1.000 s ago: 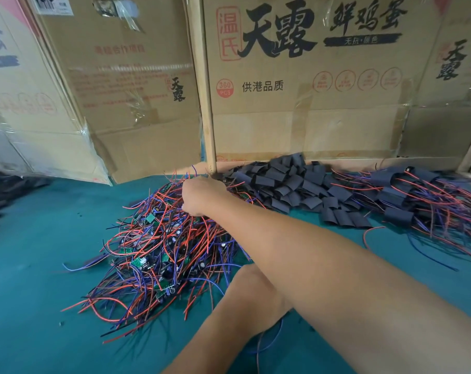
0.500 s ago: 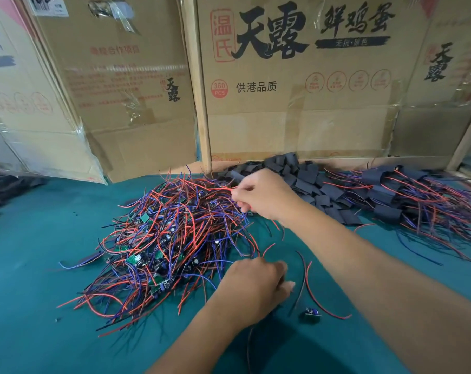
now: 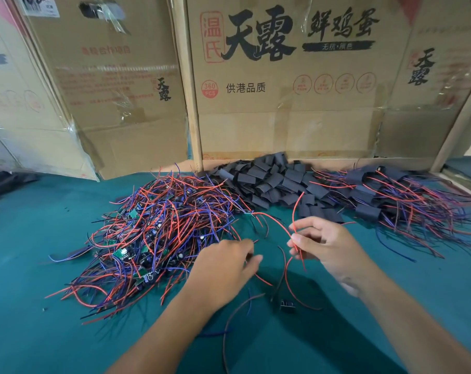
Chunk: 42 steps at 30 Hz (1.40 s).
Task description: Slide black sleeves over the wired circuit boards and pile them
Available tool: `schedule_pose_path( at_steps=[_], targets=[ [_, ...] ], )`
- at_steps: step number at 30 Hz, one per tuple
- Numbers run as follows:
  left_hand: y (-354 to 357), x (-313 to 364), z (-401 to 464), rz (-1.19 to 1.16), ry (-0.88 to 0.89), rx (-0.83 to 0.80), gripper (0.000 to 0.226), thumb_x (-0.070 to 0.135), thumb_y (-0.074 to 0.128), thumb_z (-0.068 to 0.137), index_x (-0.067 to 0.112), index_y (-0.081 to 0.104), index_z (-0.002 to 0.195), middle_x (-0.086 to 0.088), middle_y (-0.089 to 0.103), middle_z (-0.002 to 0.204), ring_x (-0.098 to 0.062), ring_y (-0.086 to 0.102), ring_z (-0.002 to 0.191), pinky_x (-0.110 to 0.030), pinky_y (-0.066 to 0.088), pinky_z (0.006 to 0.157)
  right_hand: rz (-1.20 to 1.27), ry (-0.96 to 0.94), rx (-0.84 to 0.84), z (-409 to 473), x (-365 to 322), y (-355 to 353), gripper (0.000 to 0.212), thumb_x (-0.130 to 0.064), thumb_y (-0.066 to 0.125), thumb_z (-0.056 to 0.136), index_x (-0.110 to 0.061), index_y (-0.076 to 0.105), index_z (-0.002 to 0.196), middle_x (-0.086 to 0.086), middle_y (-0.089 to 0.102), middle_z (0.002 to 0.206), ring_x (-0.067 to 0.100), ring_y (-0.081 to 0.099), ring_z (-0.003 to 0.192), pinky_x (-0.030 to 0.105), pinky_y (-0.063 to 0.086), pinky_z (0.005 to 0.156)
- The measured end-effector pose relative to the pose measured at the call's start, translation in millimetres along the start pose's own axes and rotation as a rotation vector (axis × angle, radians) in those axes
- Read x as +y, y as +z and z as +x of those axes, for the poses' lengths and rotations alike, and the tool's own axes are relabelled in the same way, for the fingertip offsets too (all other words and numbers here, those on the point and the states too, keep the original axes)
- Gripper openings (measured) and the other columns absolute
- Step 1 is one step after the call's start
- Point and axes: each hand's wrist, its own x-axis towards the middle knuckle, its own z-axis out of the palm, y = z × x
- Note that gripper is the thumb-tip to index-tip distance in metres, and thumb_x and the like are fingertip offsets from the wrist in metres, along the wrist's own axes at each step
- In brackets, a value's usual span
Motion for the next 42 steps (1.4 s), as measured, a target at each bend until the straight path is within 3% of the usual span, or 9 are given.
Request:
schedule_pose_path(
  at_steps=[10, 15, 19, 24, 27, 30, 33, 37, 42],
  targets=[
    [0.9, 15.9, 33.8, 0.151, 0.002, -0.042, 0.041, 0.042, 0.058, 0.095, 0.022, 0.045, 0.130, -0.001, 0.056, 0.119, -0.023, 0.054, 0.116, -0.041, 0.051, 0.085, 0.037, 0.101, -0.306, -10.4, -12.6, -43.5, 0.020, -0.013, 0.071, 0.081, -0.007, 0.067, 0.100, 0.017, 0.066, 0.083, 0.022, 0.060, 0.068, 0.025, 0.053, 0.066],
    [8.7, 20.9, 51.6, 0.249, 0.016, -0.152, 0.032, 0.042, 0.052, 0.100, 0.017, 0.058, 0.118, -0.005, 0.059, 0.116, -0.028, 0.058, 0.112, -0.040, 0.049, 0.082, 0.022, 0.156, -0.343, -12.2, -14.1, -48.8, 0.019, -0.009, 0.068, 0.084, -0.001, 0.062, 0.100, 0.017, 0.066, 0.081, 0.024, 0.060, 0.067, 0.027, 0.054, 0.065],
    [2.0, 14.3, 44.5, 0.170, -0.010, 0.007, 0.026, 0.046, 0.051, 0.099, 0.024, 0.060, 0.111, 0.001, 0.062, 0.103, -0.023, 0.061, 0.098, -0.036, 0.050, 0.075, 0.048, 0.191, -0.176, -8.9, -14.2, -56.7, 0.011, -0.010, 0.060, 0.094, 0.000, 0.060, 0.094, 0.021, 0.066, 0.081, 0.030, 0.064, 0.066, 0.033, 0.057, 0.062],
    [-3.1, 20.0, 23.4, -0.712, -0.089, 0.428, 0.012, 0.026, 0.071, 0.092, 0.026, 0.075, 0.103, 0.001, 0.070, 0.078, -0.010, 0.058, 0.063, -0.023, 0.049, 0.059, -0.329, 0.216, -0.109, -4.3, -1.7, -53.8, 0.013, -0.013, 0.059, 0.097, -0.005, 0.063, 0.088, 0.011, 0.071, 0.075, 0.022, 0.067, 0.063, 0.034, 0.055, 0.063],
    [-1.8, 22.9, 19.8, -1.337, -0.141, 0.470, 0.015, 0.018, 0.065, 0.095, 0.018, 0.073, 0.108, -0.007, 0.069, 0.081, -0.016, 0.060, 0.067, -0.026, 0.047, 0.053, -0.770, 0.083, -0.038, -0.4, 8.1, -46.6, 0.015, -0.031, 0.061, 0.093, -0.026, 0.065, 0.079, -0.009, 0.070, 0.075, 0.002, 0.062, 0.069, 0.017, 0.045, 0.065],
    [0.1, 20.9, 18.1, -1.819, -0.285, 0.407, 0.021, 0.027, 0.062, 0.088, 0.013, 0.069, 0.103, -0.005, 0.058, 0.072, -0.015, 0.050, 0.063, -0.024, 0.042, 0.051, -0.819, -0.034, 0.122, 7.9, 7.0, -42.4, 0.015, -0.025, 0.060, 0.091, -0.027, 0.064, 0.077, -0.011, 0.066, 0.071, 0.002, 0.058, 0.068, 0.012, 0.041, 0.059],
    [4.1, 21.9, 18.8, -2.012, -0.355, 0.328, 0.017, 0.032, 0.064, 0.086, 0.017, 0.065, 0.092, 0.003, 0.043, 0.064, -0.010, 0.041, 0.056, -0.021, 0.037, 0.049, -0.896, -0.015, 0.168, 39.9, 3.3, -37.5, 0.018, -0.018, 0.054, 0.092, -0.024, 0.065, 0.079, -0.009, 0.064, 0.070, 0.014, 0.060, 0.069, 0.014, 0.039, 0.052],
    [6.1, 22.6, 18.3, -2.212, -0.191, 0.127, 0.020, 0.024, 0.081, 0.075, 0.017, 0.066, 0.085, 0.005, 0.037, 0.064, -0.010, 0.036, 0.056, -0.022, 0.035, 0.052, -1.128, 0.073, 0.139, 105.6, -4.9, -39.1, 0.016, -0.014, 0.048, 0.095, -0.021, 0.061, 0.089, 0.008, 0.067, 0.093, 0.031, 0.063, 0.082, 0.038, 0.053, 0.073],
    [6.5, 20.0, 15.6, -2.295, -0.039, -0.025, 0.033, 0.017, 0.087, 0.067, 0.014, 0.059, 0.084, 0.006, 0.038, 0.061, -0.009, 0.037, 0.053, -0.022, 0.035, 0.056, -1.356, 0.188, 0.105, 156.8, -2.9, -58.3, 0.024, -0.024, 0.050, 0.100, -0.007, 0.058, 0.114, 0.018, 0.062, 0.118, 0.036, 0.060, 0.106, 0.039, 0.051, 0.085]
  ],
)
